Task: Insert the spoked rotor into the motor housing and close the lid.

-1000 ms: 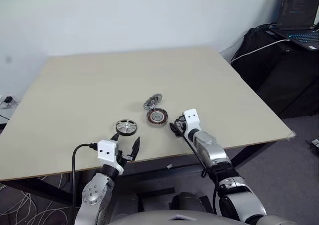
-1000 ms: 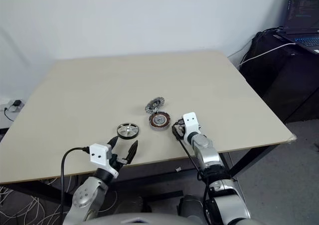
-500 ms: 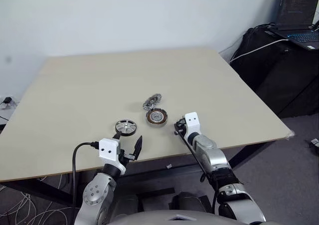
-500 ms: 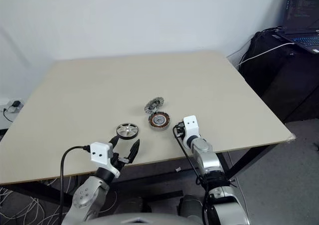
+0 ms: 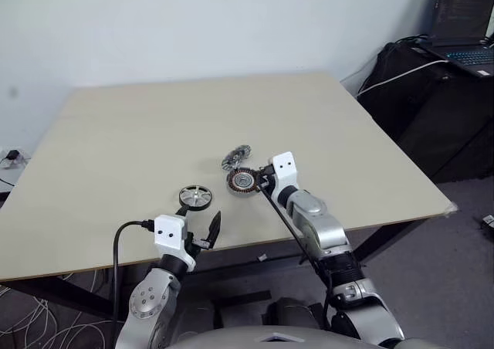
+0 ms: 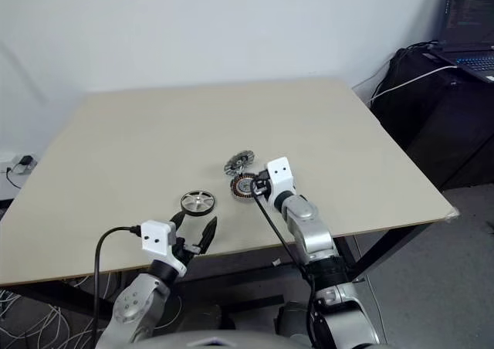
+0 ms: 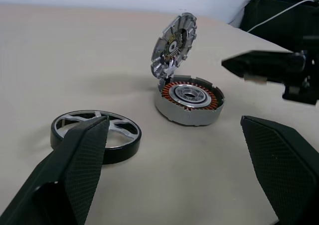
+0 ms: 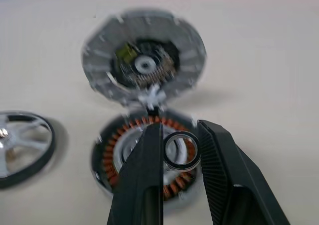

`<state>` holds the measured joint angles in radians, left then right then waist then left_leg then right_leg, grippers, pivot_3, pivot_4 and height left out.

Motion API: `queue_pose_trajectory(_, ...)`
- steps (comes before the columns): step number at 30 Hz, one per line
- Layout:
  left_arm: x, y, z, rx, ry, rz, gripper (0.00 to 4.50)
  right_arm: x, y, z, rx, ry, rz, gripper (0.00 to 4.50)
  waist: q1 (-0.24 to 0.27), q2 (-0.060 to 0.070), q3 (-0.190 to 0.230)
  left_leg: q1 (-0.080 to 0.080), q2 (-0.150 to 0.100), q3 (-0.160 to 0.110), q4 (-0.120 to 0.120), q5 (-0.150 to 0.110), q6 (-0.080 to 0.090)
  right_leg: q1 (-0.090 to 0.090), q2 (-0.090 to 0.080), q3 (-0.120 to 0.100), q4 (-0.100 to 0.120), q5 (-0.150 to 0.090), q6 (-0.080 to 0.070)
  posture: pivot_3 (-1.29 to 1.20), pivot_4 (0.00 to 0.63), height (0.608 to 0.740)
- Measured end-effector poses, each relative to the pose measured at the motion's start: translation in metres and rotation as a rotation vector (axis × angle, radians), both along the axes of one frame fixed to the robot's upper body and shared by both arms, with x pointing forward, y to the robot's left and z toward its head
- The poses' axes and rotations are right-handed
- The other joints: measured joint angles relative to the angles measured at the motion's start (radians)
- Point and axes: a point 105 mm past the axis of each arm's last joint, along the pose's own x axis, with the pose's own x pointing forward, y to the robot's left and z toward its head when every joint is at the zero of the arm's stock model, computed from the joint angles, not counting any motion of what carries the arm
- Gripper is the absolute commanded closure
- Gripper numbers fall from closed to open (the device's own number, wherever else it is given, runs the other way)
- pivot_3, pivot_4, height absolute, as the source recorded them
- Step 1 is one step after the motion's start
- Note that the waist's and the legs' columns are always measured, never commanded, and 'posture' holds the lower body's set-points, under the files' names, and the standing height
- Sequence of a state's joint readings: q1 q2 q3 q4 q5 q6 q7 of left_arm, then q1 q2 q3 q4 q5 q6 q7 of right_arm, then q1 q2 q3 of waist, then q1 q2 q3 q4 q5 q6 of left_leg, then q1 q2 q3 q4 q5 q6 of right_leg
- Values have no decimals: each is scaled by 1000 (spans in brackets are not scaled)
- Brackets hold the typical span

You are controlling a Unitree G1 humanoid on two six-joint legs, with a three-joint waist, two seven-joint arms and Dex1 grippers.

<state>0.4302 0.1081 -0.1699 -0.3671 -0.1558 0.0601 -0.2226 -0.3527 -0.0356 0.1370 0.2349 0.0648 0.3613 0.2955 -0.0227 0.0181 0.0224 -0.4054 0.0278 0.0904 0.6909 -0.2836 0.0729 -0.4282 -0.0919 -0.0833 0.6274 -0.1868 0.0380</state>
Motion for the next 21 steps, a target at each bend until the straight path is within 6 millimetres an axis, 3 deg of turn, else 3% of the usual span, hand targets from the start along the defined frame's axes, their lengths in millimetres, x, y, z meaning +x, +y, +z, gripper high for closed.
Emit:
queue_pose_trajectory(13, 3, 2, -7, 6, -2, -1, 0, 12, 21, -26, -61, 106, 16, 3816, -3, 0, 0, 0, 0, 0, 0, 2, 2, 0, 1, 0, 0, 0, 0, 0, 0, 740)
queue_pose_trajectory(21, 6, 3, -15, 9, -2, -4, 0, 19, 27, -32, -89, 115, 32, 3816, -5, 1, 1, 0, 0, 0, 0, 2, 4, 0, 0, 0, 0, 0, 0, 0, 0, 740)
